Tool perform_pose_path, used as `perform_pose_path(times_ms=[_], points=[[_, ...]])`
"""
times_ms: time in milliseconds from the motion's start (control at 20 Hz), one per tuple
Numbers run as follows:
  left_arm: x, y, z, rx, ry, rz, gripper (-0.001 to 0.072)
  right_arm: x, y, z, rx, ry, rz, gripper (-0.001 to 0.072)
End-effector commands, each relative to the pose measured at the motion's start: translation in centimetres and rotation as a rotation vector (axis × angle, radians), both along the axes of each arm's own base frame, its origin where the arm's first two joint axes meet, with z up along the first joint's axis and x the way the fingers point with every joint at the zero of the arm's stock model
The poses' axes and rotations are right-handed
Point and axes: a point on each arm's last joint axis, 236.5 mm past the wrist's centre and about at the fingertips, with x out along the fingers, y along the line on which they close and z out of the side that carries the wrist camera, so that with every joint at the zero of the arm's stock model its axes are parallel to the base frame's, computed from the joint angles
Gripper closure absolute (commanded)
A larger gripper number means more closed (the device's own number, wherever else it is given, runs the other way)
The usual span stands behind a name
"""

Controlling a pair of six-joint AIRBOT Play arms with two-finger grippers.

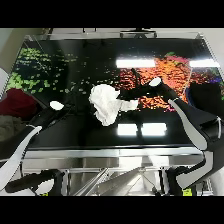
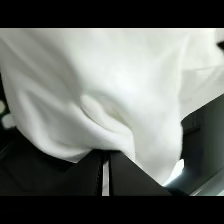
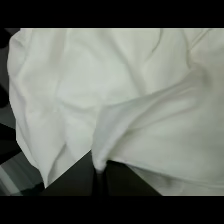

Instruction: Fold the shirts.

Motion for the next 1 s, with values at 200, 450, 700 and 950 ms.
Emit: perform_pose_path(times_ms=[200, 450, 700, 950], points=[[2.2, -1.4, 21.5, -0.151, -0.495, -0.036, 0.0688, -0.9, -1.7, 13.9, 0.058, -0.305, 0.011, 0.0688], [-2.4, -1.7, 38.6, -0.248, -0.847, -0.101, 0.0688, -5.8, -3.8, 31.9, 0.138, -0.804, -0.047, 0.0688], [-9.1, -1.5, 49.5, -0.333, -1.089, -0.142, 0.0688, -14.6, -8.4, 45.4, 0.147, -1.252, -0.169, 0.0688], [-13.4, -3.2, 51.7, -0.399, -1.135, -0.226, 0.0688, -18.4, -8.8, 47.2, 0.156, -1.319, -0.145, 0.0688]])
